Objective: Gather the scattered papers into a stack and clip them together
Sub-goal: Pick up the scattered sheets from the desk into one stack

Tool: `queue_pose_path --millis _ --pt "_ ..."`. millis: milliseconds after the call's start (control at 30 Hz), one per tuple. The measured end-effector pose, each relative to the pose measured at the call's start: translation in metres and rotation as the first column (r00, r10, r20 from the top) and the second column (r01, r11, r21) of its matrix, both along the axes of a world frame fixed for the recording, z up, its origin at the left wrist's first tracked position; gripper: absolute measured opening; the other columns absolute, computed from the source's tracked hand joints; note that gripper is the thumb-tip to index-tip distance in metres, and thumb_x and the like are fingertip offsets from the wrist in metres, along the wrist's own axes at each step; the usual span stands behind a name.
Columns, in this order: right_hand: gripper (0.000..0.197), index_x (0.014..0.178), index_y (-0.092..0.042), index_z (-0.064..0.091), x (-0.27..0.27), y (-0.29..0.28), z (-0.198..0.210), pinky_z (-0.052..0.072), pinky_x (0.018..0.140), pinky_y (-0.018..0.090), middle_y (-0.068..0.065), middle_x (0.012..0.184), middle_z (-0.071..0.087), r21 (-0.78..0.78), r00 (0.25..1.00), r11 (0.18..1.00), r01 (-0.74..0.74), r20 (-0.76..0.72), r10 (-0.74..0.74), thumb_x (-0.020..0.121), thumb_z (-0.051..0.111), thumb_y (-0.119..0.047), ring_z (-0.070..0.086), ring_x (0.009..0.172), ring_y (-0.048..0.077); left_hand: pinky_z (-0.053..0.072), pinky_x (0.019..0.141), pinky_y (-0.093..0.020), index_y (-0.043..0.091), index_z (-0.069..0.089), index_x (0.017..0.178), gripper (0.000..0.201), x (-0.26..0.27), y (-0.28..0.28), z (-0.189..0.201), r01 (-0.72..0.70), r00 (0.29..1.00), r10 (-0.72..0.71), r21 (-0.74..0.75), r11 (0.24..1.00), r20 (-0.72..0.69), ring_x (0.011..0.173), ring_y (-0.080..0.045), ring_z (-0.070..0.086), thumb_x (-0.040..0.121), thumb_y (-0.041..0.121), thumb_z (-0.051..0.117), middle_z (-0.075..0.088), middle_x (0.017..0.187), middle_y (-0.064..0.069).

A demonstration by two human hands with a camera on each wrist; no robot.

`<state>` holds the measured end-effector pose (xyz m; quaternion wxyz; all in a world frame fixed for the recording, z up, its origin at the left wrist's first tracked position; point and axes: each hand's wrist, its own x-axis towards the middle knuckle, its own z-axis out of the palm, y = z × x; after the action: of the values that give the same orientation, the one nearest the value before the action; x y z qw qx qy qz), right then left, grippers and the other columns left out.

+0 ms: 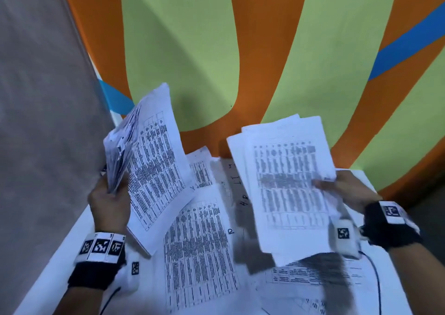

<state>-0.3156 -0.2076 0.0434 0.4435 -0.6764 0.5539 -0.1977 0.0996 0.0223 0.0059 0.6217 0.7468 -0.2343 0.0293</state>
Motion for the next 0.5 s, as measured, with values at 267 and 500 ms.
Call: queue_pose_path --millis 267,500 --pt "0.042 0.046 -0.013 0.046 0.142 0.106 -0.098 0.031 0.042 0.017 0.004 0.050 0.050 0.124 0.989 0.990 -0.067 -0.124 0.083 0.078 0.073 -0.019 0.046 0.039 0.001 0.034 0.063 0.004 -0.002 0.065 0.104 0.019 0.006 0.009 -0.002 0.045 0.999 -0.044 -0.022 0.999 0.025 0.068 0.030 0.049 0.089 0.007 0.059 0.061 0.070 0.042" --pt "0.029 0.113 -0.005 0.050 0.195 0.140 -0.126 0.047 0.090 0.044 0.018 0.127 0.035 -0.013 0.826 0.983 -0.181 -0.545 0.145 0.087 0.053 -0.018 0.039 0.117 0.038 0.030 0.059 0.005 -0.006 0.064 0.094 0.014 0.013 0.018 -0.012 0.031 0.999 -0.031 -0.021 0.999 0.035 0.063 0.029 0.047 0.089 0.005 0.057 0.057 0.064 0.043"
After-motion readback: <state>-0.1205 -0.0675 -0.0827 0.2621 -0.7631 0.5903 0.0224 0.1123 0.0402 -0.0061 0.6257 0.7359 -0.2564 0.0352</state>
